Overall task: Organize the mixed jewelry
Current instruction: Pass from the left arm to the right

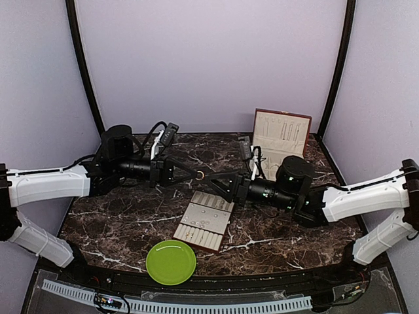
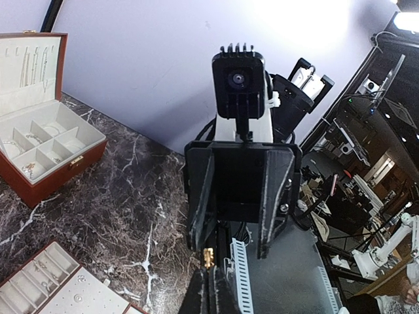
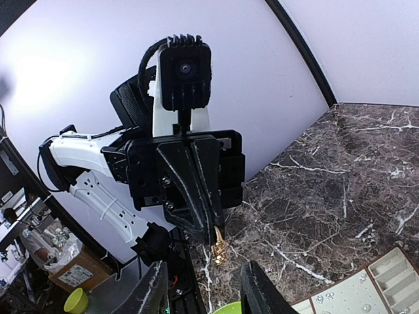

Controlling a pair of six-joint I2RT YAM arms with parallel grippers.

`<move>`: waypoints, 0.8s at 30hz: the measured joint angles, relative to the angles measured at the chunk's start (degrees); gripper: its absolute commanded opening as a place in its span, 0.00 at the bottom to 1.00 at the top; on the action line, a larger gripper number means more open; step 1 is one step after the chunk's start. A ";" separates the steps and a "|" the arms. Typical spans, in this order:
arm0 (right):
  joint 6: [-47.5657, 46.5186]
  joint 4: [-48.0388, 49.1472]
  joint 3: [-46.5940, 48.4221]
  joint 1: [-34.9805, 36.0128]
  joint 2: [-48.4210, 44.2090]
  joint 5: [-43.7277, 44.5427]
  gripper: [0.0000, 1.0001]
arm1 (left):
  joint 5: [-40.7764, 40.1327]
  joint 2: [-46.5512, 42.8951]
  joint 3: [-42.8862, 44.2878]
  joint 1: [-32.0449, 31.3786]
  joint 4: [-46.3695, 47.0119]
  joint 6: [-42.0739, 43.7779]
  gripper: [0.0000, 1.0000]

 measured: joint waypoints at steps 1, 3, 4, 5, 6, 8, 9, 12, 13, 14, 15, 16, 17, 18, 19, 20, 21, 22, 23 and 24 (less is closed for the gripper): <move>0.04 -0.07 0.09 0.02 0.15 0.00 0.36 | 0.31 -0.04 -0.20 0.00 0.35 -0.11 0.00; 0.13 -0.17 0.33 0.02 0.44 0.02 0.35 | 0.66 -0.17 -0.52 0.00 0.87 -0.39 0.00; 0.15 -0.17 0.50 0.00 0.57 0.04 0.34 | 0.76 -0.22 -0.61 0.00 1.01 -0.50 0.00; 0.15 -0.17 0.61 0.00 0.68 0.04 0.34 | 0.87 -0.26 -0.66 0.00 1.25 -0.59 0.00; 0.20 -0.20 0.74 0.00 0.79 0.07 0.33 | 0.96 -0.31 -0.72 0.00 1.44 -0.70 0.00; 0.28 -0.17 1.20 0.00 1.18 0.02 0.30 | 1.14 -0.37 -0.83 0.00 1.84 -0.81 0.00; 0.39 -0.15 1.53 0.00 1.44 -0.02 0.28 | 1.29 -0.37 -0.83 0.00 1.97 -0.90 0.00; 0.70 -0.15 2.69 0.00 2.49 -0.42 0.24 | 1.70 -0.46 -0.85 0.00 2.54 -0.96 0.00; 0.70 -0.15 3.02 0.00 2.80 -0.57 0.22 | 1.77 -0.55 -0.85 0.00 2.60 -0.96 0.00; 0.70 -0.13 3.26 0.00 3.06 -0.70 0.20 | 1.88 -0.66 -0.87 0.00 2.64 -0.96 0.00; 0.66 -0.09 3.41 0.02 3.23 -0.81 0.18 | 1.95 -0.74 -0.90 0.00 2.75 -0.98 0.00; 0.81 -0.07 3.48 0.00 3.34 -0.90 0.16 | 1.97 -0.81 -0.90 0.00 2.86 -0.98 0.00; 0.92 0.00 3.48 0.00 3.41 -0.92 0.14 | 2.01 -0.85 -0.92 0.00 2.93 -0.98 0.00; 0.98 0.02 3.50 0.00 3.48 -0.92 0.12 | 2.03 -0.87 -0.94 0.00 2.95 -0.98 0.00; 0.87 0.04 3.50 0.00 3.52 -0.92 0.10 | 2.03 -0.87 -0.94 0.00 2.95 -0.98 0.00; 1.14 0.17 3.50 0.00 3.52 -0.94 0.09 | 2.03 -0.87 -0.94 0.00 2.93 -0.98 0.00; 1.18 0.35 3.50 0.00 3.54 -0.96 0.08 | 2.05 -0.87 -0.96 0.00 2.95 -0.98 0.00; 1.11 0.50 3.50 0.00 3.54 -1.03 0.07 | 2.08 -0.87 -0.96 0.00 2.97 -1.01 0.00; 1.27 0.81 3.50 0.00 3.56 -1.11 0.06 | 2.08 -0.87 -0.96 0.00 2.97 -1.01 0.00; 1.40 0.90 3.50 0.00 3.56 -1.16 0.04 | 2.08 -0.87 -0.98 0.00 2.99 -1.03 0.00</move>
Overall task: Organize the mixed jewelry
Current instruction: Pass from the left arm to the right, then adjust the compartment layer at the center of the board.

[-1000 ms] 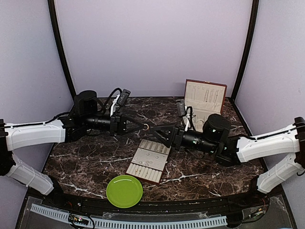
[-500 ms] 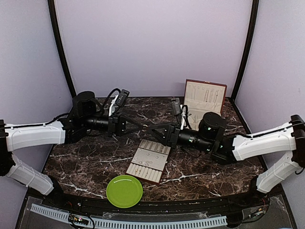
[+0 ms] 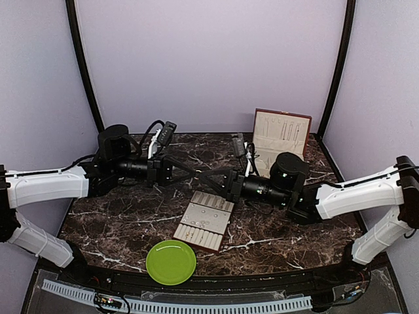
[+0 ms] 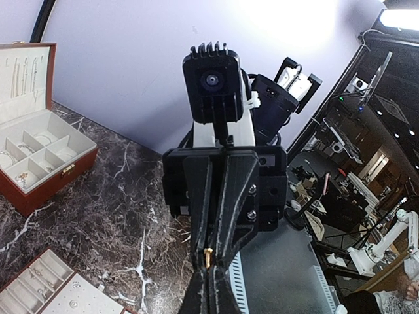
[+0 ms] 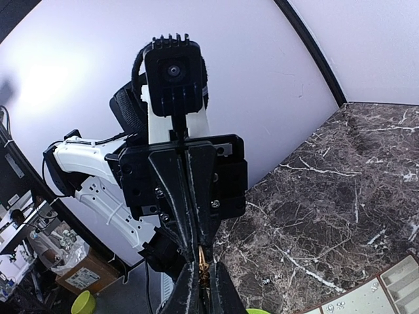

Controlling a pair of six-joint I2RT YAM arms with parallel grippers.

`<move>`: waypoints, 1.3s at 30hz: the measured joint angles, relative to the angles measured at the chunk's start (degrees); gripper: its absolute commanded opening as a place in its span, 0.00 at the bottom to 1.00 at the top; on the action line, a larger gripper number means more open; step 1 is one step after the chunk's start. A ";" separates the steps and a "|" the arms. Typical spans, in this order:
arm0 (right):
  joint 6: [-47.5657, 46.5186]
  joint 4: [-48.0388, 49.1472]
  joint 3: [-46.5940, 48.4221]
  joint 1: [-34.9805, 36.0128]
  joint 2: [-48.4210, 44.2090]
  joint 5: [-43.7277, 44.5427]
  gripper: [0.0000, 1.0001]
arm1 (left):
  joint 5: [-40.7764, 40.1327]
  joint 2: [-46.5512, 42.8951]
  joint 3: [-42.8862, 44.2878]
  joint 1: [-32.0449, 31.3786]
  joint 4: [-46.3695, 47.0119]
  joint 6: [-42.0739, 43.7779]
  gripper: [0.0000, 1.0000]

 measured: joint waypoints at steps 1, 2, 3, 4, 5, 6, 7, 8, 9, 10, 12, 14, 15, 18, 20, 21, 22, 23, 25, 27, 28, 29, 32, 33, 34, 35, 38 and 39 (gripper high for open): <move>0.04 0.09 0.00 0.00 0.02 -0.07 0.02 | 0.00 0.00 0.00 0.00 0.02 -0.07 0.00; 0.11 0.22 0.00 0.00 0.07 -0.13 0.00 | 0.00 0.00 0.00 0.00 0.04 -0.11 0.00; 0.33 0.39 0.00 0.00 0.20 -0.13 0.00 | 0.00 0.00 0.00 0.00 0.07 -0.13 0.00; 0.28 0.52 0.00 0.00 0.26 -0.13 0.00 | -0.02 0.00 0.00 0.02 0.04 -0.13 0.00; 0.37 0.57 0.00 0.00 0.28 -0.13 0.00 | -0.07 0.00 0.00 0.02 0.02 -0.13 0.00; 0.46 0.59 0.00 0.00 0.31 -0.13 0.00 | -0.15 0.00 0.00 0.02 0.00 -0.11 0.00; 0.46 0.61 0.00 0.00 0.31 -0.13 0.00 | -0.17 0.00 0.00 0.02 -0.02 -0.09 0.02; 0.46 0.61 0.00 0.00 0.31 -0.11 0.00 | -0.22 0.00 0.00 0.02 -0.04 0.00 0.08; 0.46 0.52 -0.02 0.00 0.28 -0.02 0.00 | -0.33 0.00 0.00 0.02 -0.17 0.15 0.16; 0.46 0.37 -0.02 0.00 0.28 0.15 0.00 | -0.50 0.00 0.00 0.00 -0.42 0.39 0.26; 0.44 0.02 -0.02 0.00 0.17 0.81 0.00 | -0.96 0.00 0.02 -0.17 -1.42 1.55 0.47; 0.42 -0.92 -0.22 0.00 -0.61 1.95 0.00 | -2.21 0.00 0.15 -0.31 -3.50 3.02 0.61; 0.37 -1.73 -0.46 -0.02 -1.42 2.82 0.00 | -3.08 -0.02 0.24 -0.44 -4.83 3.96 0.64; 0.15 -4.63 -1.84 -0.04 -4.76 5.66 0.00 | -7.48 -0.28 0.61 -0.85 -9.62 7.21 0.72; -0.04 -7.06 -3.37 -0.07 -7.72 8.02 0.00 | -12.48 -0.96 0.92 -1.60 -13.60 10.01 0.74; -0.17 -8.04 -4.37 -0.11 -9.25 9.29 0.00 | -16.09 -1.46 1.27 -2.45 -15.96 11.85 0.75; -0.20 -9.27 -5.44 -0.15 -10.95 10.51 0.00 | -20.04 -2.03 1.66 -3.96 -18.01 14.05 0.76; -0.24 -10.27 -6.36 -0.26 -12.31 11.52 0.00 | -23.04 -2.45 1.99 -5.46 -19.58 15.63 0.76; -0.37 -12.68 -8.61 -0.44 -15.74 13.97 0.00 | -31.26 -3.54 2.45 -10.51 -22.97 19.85 0.77; -0.50 -14.80 -10.49 -0.81 -18.60 15.93 0.00 | -37.57 -4.11 2.38 -14.34 -25.27 22.91 0.86; -0.61 -16.13 -11.30 -1.01 -20.04 16.90 0.00 | -40.22 -4.20 2.25 -16.11 -26.01 24.65 0.87; -0.72 -17.16 -11.85 -1.11 -21.09 17.66 0.00 | -42.58 -4.28 1.79 -17.59 -26.25 26.05 0.86; -1.07 -19.32 -12.68 -1.44 -23.32 19.28 0.00 | -48.22 -4.46 -1.11 -21.03 -26.27 29.51 0.87; -1.25 -19.85 -12.85 -1.49 -23.80 19.63 0.00 | -49.77 -4.46 -2.32 -22.21 -26.16 30.75 0.87; -1.40 -20.35 -13.00 -1.53 -24.28 19.96 0.00 | -51.47 -4.46 -3.76 -23.67 -25.73 32.24 0.87; -1.57 -20.74 -13.18 -1.57 -24.72 20.17 0.00 | -52.94 -4.39 -5.27 -25.57 -25.27 33.99 0.88; -1.95 -21.33 -13.75 -1.77 -25.70 20.74 0.00 | -57.31 -2.84 -8.22 -31.08 -23.76 38.47 0.88; -1.97 -21.40 -13.94 -1.84 -25.86 20.85 0.00 | -58.69 -1.68 -8.55 -32.79 -23.39 39.93 0.88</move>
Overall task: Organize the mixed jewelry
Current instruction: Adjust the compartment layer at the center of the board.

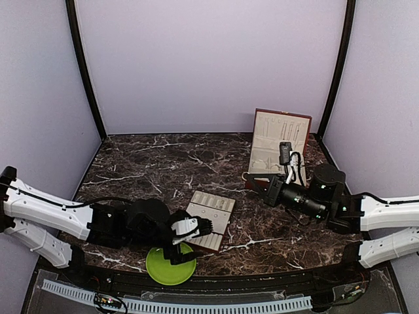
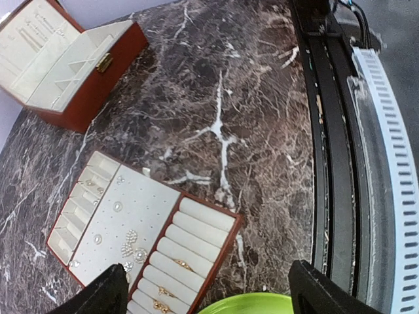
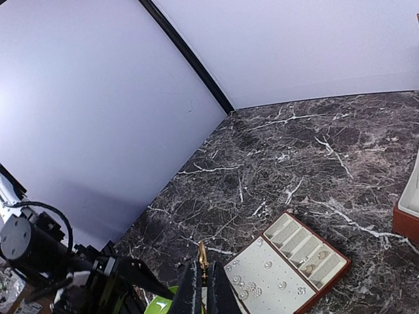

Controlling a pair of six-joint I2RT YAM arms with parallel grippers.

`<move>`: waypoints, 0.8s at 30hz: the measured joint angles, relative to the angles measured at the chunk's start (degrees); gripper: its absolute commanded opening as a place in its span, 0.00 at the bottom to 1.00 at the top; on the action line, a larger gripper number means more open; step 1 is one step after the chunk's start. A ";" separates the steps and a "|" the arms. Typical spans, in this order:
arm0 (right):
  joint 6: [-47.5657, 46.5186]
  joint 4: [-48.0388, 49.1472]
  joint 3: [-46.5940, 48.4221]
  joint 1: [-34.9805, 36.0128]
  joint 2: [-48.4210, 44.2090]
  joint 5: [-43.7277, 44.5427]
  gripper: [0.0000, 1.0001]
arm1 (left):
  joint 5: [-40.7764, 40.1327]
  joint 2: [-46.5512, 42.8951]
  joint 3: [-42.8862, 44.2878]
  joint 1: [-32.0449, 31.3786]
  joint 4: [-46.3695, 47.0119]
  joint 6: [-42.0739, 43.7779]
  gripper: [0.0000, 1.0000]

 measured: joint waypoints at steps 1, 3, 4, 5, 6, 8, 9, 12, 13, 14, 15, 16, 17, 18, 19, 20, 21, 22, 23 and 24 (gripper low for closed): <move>-0.02 -0.07 -0.20 -0.11 -0.13 0.13 0.00 | -1.38 1.44 -0.04 -1.27 0.31 1.29 0.88; 0.00 -0.13 -0.59 -0.22 -0.24 0.26 0.00 | -3.98 4.33 0.04 -2.67 1.49 3.63 0.88; 0.02 -0.13 -0.74 -0.24 -0.22 0.26 0.00 | -5.33 5.92 0.17 -3.43 1.97 4.74 0.88; 0.02 -0.13 -0.87 -0.28 -0.22 0.24 0.00 | -6.67 7.58 0.35 -4.07 2.51 5.92 0.88; 0.04 -0.15 -0.96 -0.28 -0.22 0.24 0.00 | -8.00 9.22 0.59 -4.55 3.04 7.04 0.88; 0.04 -0.11 -0.96 -0.28 -0.20 0.24 0.00 | -10.01 12.07 1.07 -5.46 4.00 8.90 0.87; 0.04 -0.11 -0.96 -0.31 -0.20 0.22 0.00 | -10.84 13.40 1.38 -5.81 4.42 9.84 0.87; 0.04 -0.11 -0.96 -0.33 -0.20 0.20 0.00 | -13.18 16.44 2.10 -6.38 6.01 12.11 0.87; 0.04 -0.11 -0.96 -0.33 -0.20 0.15 0.00 | -14.03 17.16 2.25 -6.47 6.71 12.79 0.87; 0.07 -0.11 -0.96 -0.33 -0.20 0.11 0.00 | -14.95 17.75 2.32 -6.49 7.52 13.35 0.87; 0.07 -0.11 -0.96 -0.33 -0.20 0.07 0.00 | -15.65 18.21 2.43 -6.49 8.02 13.97 0.87; 0.07 -0.11 -0.96 -0.35 -0.20 0.04 0.00 | -16.24 18.60 2.51 -6.49 8.41 14.36 0.87; 0.07 -0.11 -0.96 -0.35 -0.17 0.04 0.00 | -16.72 19.17 2.78 -6.49 8.85 14.75 0.87; 0.09 -0.09 -0.96 -0.35 -0.15 0.04 0.00 | -17.18 19.89 3.23 -6.49 9.07 15.08 0.87; 0.09 -0.09 -0.96 -0.37 -0.09 0.00 0.00 | -17.66 20.70 3.78 -6.47 9.27 15.30 0.87; 0.11 -0.09 -0.96 -0.37 -0.02 0.00 0.00 | -17.97 21.51 4.39 -6.47 9.27 15.54 0.87; 0.11 -0.04 -0.96 -0.39 0.09 0.00 0.00 | -18.14 22.27 4.96 -6.49 9.31 15.72 0.87; 0.11 -0.02 -0.96 -0.39 0.24 -0.02 0.00 | -18.23 22.82 5.31 -6.49 9.35 15.78 0.87; 0.13 0.02 -0.96 -0.39 0.35 -0.04 0.00 | -18.40 23.39 5.64 -6.49 9.49 15.91 0.87; 0.15 0.09 -0.96 -0.39 0.48 -0.11 0.00 | -18.53 23.87 5.92 -6.49 9.62 16.02 0.87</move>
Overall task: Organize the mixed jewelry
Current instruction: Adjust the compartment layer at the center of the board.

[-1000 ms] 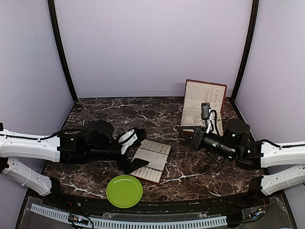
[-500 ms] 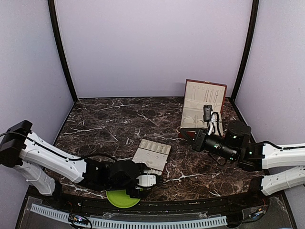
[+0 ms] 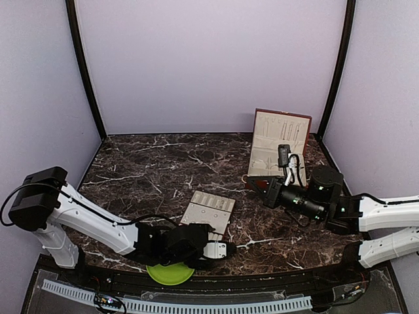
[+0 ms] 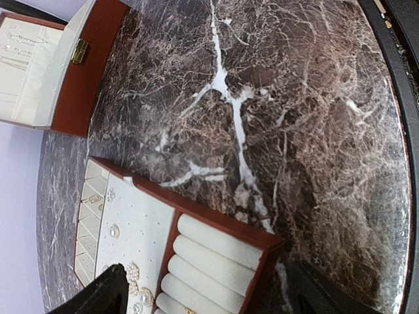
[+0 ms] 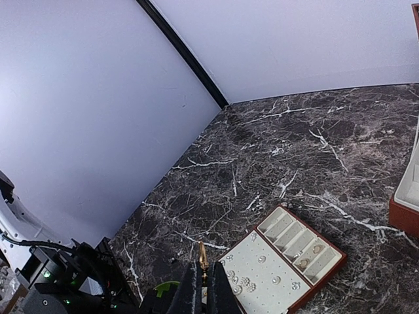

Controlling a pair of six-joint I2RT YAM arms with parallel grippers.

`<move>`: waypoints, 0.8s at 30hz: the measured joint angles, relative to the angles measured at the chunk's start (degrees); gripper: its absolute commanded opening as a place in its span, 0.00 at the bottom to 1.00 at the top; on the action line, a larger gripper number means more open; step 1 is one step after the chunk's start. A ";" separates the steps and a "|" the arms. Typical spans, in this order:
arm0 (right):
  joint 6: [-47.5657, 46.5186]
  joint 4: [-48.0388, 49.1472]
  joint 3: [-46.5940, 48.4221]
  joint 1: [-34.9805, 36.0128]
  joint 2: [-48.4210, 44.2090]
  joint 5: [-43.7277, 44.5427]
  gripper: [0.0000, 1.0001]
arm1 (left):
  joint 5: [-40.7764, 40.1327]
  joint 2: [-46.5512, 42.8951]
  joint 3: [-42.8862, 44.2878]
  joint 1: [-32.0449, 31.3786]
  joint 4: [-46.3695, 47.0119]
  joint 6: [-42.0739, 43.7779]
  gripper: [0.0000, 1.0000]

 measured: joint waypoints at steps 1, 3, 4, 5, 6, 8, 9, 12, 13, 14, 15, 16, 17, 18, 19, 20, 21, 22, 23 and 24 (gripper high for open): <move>0.02 0.07 0.00 -0.02 0.09 -0.04 0.00 | -0.09 0.31 0.15 0.00 0.09 0.13 0.87; 0.11 0.24 0.00 -0.04 0.28 -0.09 0.00 | -0.57 0.83 0.31 0.00 0.57 0.44 0.87; 0.13 0.24 0.00 -0.04 0.37 -0.11 0.00 | -0.92 1.07 0.35 0.00 0.83 0.66 0.87; 0.13 0.26 0.00 -0.07 0.44 -0.11 0.00 | -1.55 1.49 0.57 0.02 1.11 0.87 0.88; 0.15 0.31 0.00 -0.07 0.57 -0.17 0.00 | -2.21 2.14 0.98 0.02 1.53 1.18 0.88; 0.22 0.31 0.00 -0.09 0.81 -0.31 0.00 | -3.10 3.56 2.05 0.11 2.25 1.38 0.88; 0.35 0.33 0.00 -0.11 0.92 -0.33 0.00 | -3.50 4.50 2.78 0.35 2.62 1.42 0.88; 0.59 0.31 0.02 -0.26 1.05 -0.31 0.00 | -4.22 7.43 5.29 0.92 3.91 1.42 0.88; 0.68 0.28 0.02 -0.31 1.05 -0.31 0.00 | -4.35 8.02 5.77 1.22 4.37 1.42 0.88; 0.76 0.24 0.02 -0.33 1.05 -0.28 0.00 | -4.48 8.61 6.19 1.60 4.92 1.40 0.88; 0.83 0.20 0.02 -0.33 1.05 -0.28 0.00 | -4.59 9.20 6.62 2.05 5.51 1.40 0.88; 0.96 0.17 0.02 -0.33 1.05 -0.26 0.00 | -4.70 9.68 6.97 2.58 6.03 1.40 0.88; 1.01 0.15 0.02 -0.33 1.05 -0.26 0.00 | -4.76 10.05 7.30 3.13 6.45 1.38 0.88; 1.03 0.11 0.02 -0.33 1.05 -0.24 0.00 | -4.85 10.38 7.58 3.67 6.88 1.27 0.88; 1.07 -0.02 0.02 -0.33 1.03 -0.22 0.00 | -4.92 10.67 7.89 4.26 7.23 1.18 0.88; 1.14 -0.24 0.04 -0.33 1.03 -0.13 0.00 | -4.94 10.84 8.13 4.72 7.41 1.09 0.88; 1.18 -0.57 0.07 -0.33 1.03 0.07 0.00 | -4.92 11.06 8.52 5.38 7.63 0.92 0.88; 1.20 -0.90 0.09 -0.33 1.03 0.26 0.00 | -4.92 11.21 8.76 5.75 7.96 0.70 0.88; 1.20 -1.36 0.13 -0.33 1.03 0.50 0.00 | -4.87 11.39 9.11 6.16 8.24 0.50 0.88; 1.20 -1.64 0.17 -0.33 1.03 0.66 0.00 | -4.87 11.67 9.62 6.45 8.46 0.20 0.88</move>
